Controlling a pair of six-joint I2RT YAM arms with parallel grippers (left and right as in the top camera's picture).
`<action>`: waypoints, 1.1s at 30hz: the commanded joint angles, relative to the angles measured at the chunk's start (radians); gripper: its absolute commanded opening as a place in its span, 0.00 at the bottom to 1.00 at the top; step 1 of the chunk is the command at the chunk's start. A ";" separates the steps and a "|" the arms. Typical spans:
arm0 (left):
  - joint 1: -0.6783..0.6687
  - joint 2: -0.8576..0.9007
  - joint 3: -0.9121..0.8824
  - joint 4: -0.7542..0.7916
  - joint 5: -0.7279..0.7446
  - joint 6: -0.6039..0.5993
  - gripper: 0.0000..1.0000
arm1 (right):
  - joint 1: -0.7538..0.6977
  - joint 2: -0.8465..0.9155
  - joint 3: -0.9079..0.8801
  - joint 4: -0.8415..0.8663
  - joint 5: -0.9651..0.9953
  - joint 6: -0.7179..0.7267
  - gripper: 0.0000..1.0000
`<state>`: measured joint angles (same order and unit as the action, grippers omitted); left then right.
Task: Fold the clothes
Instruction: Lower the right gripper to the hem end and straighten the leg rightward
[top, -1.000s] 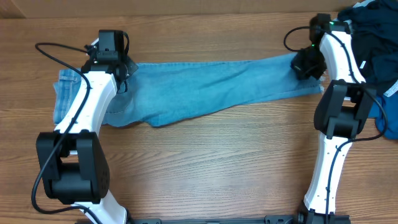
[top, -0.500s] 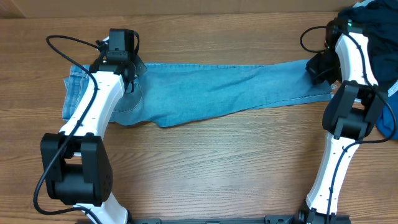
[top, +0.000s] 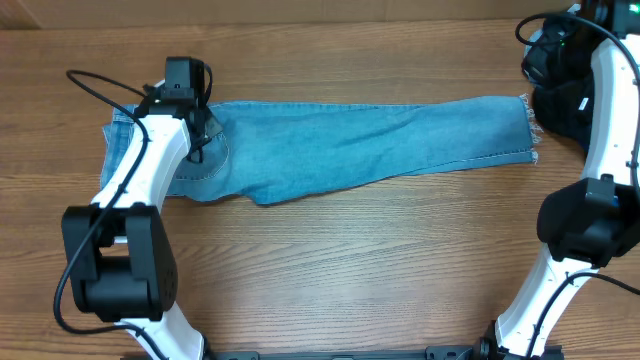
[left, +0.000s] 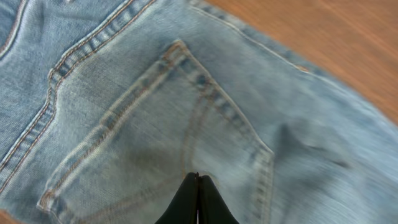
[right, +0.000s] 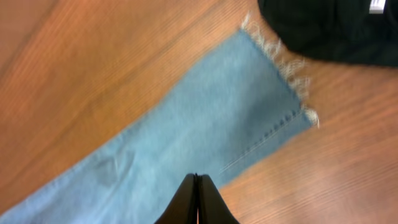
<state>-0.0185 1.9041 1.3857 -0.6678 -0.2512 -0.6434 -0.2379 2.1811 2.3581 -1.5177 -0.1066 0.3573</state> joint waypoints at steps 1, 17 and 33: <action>0.011 0.076 -0.027 0.029 -0.028 -0.013 0.04 | -0.048 -0.003 0.006 -0.045 -0.026 -0.065 0.04; 0.073 0.256 -0.027 0.158 0.040 0.019 0.04 | -0.137 -0.006 -0.118 -0.088 -0.024 -0.142 0.04; 0.071 0.256 -0.027 0.159 0.070 0.028 0.04 | -0.297 -0.006 -0.579 0.435 -0.517 -0.383 1.00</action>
<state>0.0395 2.0792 1.3754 -0.5148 -0.2245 -0.6426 -0.5343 2.1834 1.8053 -1.1332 -0.5255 0.0620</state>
